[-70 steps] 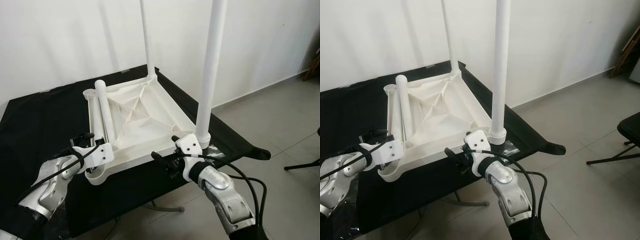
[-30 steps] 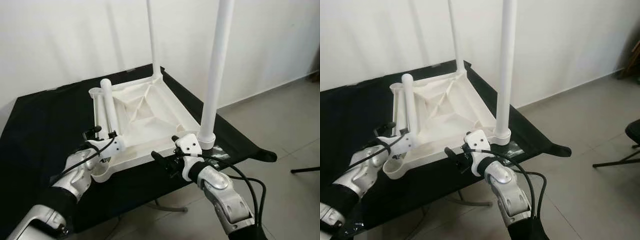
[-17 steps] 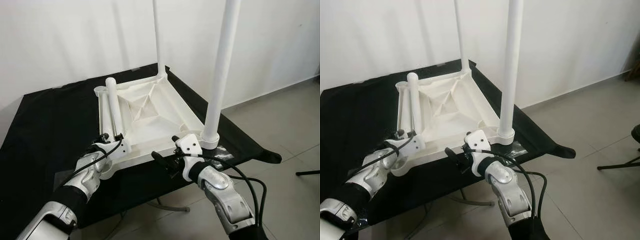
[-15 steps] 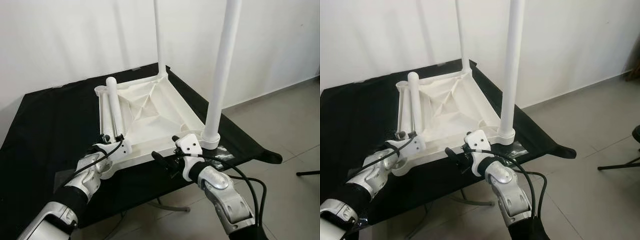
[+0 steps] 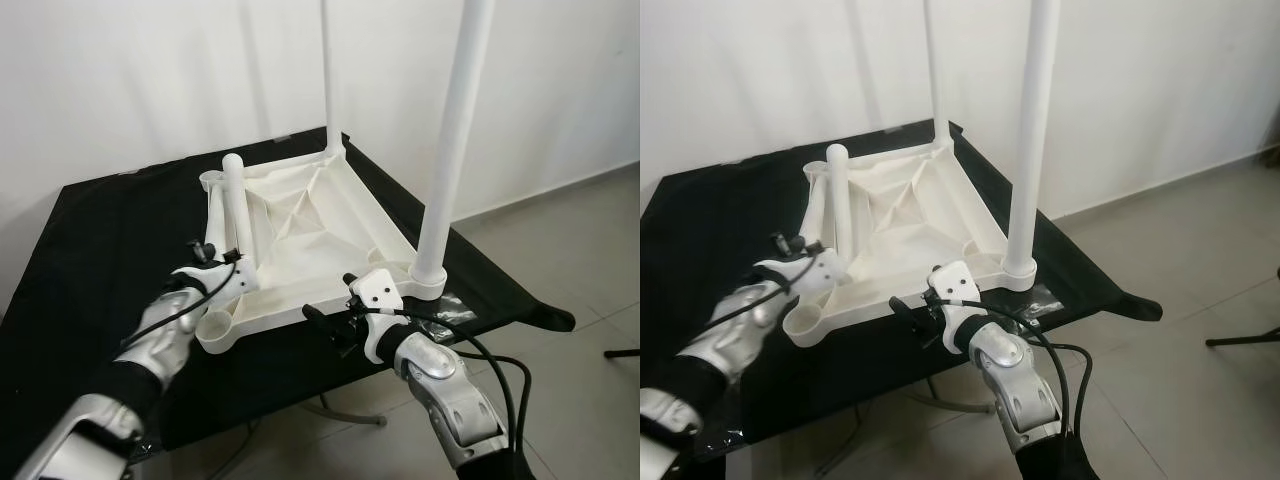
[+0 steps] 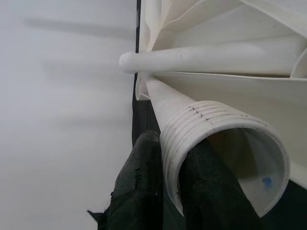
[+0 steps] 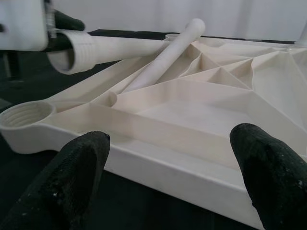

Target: Building children table

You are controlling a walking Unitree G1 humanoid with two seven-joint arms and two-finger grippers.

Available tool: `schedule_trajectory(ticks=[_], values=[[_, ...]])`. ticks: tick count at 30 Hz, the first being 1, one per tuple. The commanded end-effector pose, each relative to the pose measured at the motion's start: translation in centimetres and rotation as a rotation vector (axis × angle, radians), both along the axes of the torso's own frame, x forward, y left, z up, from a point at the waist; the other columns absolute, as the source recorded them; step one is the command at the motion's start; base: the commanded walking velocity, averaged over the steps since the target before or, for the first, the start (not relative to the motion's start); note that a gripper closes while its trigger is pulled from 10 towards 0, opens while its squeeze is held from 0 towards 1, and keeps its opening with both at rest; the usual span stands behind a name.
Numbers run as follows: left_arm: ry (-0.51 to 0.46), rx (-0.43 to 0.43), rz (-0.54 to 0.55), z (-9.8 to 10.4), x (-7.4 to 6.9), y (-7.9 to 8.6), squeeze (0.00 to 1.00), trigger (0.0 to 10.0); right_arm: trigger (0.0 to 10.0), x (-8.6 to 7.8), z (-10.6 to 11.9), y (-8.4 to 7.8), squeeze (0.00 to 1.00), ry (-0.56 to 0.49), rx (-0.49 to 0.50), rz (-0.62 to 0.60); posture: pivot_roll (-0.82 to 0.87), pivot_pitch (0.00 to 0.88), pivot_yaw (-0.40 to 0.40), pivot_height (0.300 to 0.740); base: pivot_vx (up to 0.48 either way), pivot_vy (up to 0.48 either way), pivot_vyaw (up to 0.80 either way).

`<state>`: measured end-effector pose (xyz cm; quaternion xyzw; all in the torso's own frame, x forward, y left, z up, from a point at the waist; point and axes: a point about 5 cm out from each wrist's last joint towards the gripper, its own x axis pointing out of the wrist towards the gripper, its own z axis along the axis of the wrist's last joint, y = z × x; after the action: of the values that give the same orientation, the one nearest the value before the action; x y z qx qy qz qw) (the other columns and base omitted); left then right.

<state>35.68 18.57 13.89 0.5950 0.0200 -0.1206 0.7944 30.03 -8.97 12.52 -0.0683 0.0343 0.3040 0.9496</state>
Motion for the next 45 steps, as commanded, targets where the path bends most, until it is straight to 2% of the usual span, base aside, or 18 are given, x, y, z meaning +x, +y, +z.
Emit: schedule_trajectory(ticks=[1,7,9,13,18,20,24,25,28,29,32,33,35,37,38,40,42,45], values=[[0.118,-0.004,-0.031,-1.8,-0.8,-0.1,0.00,0.0,10.0,0.0,0.0,0.5,0.00,0.005,0.004,0.012,-0.12,0.000,0.083,0.740,0.000,0.000,0.00],[0.124,0.045,-0.105,-0.3,-2.5,2.8,0.00,0.0,10.0,0.0,0.2,0.5,0.00,0.006,0.024,0.001,-0.11,0.000,0.092,0.740,0.000,0.000,0.00],[0.082,0.156,-0.108,1.6,-3.5,5.5,0.00,0.0,10.0,0.0,0.2,0.4,0.00,0.008,0.038,-0.005,-0.09,0.000,0.090,0.740,0.000,0.000,0.00],[0.101,0.255,-0.118,2.9,-4.8,7.7,0.00,0.0,10.0,0.0,0.3,0.4,0.00,0.012,0.049,-0.007,-0.09,0.000,0.085,0.740,0.000,0.000,0.00],[0.051,0.266,-0.061,4.3,-4.9,8.8,0.00,0.0,10.0,0.1,0.3,0.4,0.00,0.013,0.054,-0.009,-0.09,0.000,0.086,0.740,0.000,0.000,0.00],[-0.014,0.221,-0.023,5.4,-4.5,9.1,0.00,0.0,10.0,0.1,0.4,0.3,0.00,0.011,0.056,-0.011,-0.09,0.000,0.087,0.740,0.000,0.000,0.00],[-0.248,-0.020,0.060,8.6,-3.5,8.7,0.00,0.0,10.0,0.1,0.5,0.3,0.00,0.003,0.054,-0.015,-0.09,0.000,0.084,0.740,0.000,0.000,0.00],[-0.248,-0.020,0.060,8.6,-3.5,8.7,0.00,0.0,10.0,0.1,0.5,0.3,0.00,0.003,0.054,-0.015,-0.09,0.000,0.084,0.740,0.000,0.000,0.00],[-0.444,-0.189,0.152,11.4,-3.0,9.0,0.00,0.0,10.0,0.1,0.6,0.2,0.00,-0.009,0.048,-0.018,-0.10,0.000,0.079,0.740,0.000,0.000,0.00],[-0.444,-0.189,0.152,11.4,-3.0,9.0,0.00,0.0,10.0,0.1,0.6,0.2,0.00,-0.009,0.048,-0.018,-0.10,0.000,0.079,0.740,0.000,0.000,0.00],[-0.517,-0.393,0.138,12.8,-3.0,8.3,0.00,0.0,10.0,0.2,0.9,0.1,0.00,-0.022,0.049,-0.015,-0.09,0.000,0.075,0.740,0.000,0.000,0.00],[-0.517,-0.393,0.138,12.8,-3.0,8.3,0.00,0.0,10.0,0.2,0.9,0.1,0.00,-0.022,0.049,-0.015,-0.09,0.000,0.075,0.740,0.000,0.000,0.00],[-0.516,-0.640,0.077,13.3,-3.0,7.2,0.00,0.0,10.0,0.3,1.4,0.0,0.00,-0.041,0.068,-0.014,-0.09,0.000,0.074,0.740,0.000,0.000,0.00],[-0.428,-1.113,-0.079,13.7,-3.1,5.2,0.00,0.0,10.0,0.8,3.1,-0.1,0.00,-0.019,0.263,0.014,-0.08,0.000,0.064,0.740,0.000,0.000,0.00],[-0.428,-1.113,-0.079,13.7,-3.1,5.2,0.00,0.0,10.0,0.8,3.1,-0.1,0.00,-0.019,0.263,0.014,-0.08,0.000,0.064,0.740,0.000,0.000,0.00],[-0.335,-1.520,-0.301,14.0,-3.9,3.5,0.00,0.0,10.0,1.2,6.1,-0.2,0.00,0.001,0.544,0.099,-0.08,0.000,0.056,0.740,0.000,0.000,0.00],[-0.261,-1.719,-0.454,13.9,-4.6,2.5,0.00,0.0,10.0,1.2,8.3,-0.3,0.00,0.002,0.712,0.189,-0.08,0.000,0.054,0.740,0.000,0.000,0.00],[-0.178,-1.865,-0.593,13.3,-5.5,1.7,0.00,0.0,10.0,1.4,10.1,-0.2,0.00,0.020,0.858,0.282,-0.08,0.000,0.047,0.740,0.000,0.000,0.00]])
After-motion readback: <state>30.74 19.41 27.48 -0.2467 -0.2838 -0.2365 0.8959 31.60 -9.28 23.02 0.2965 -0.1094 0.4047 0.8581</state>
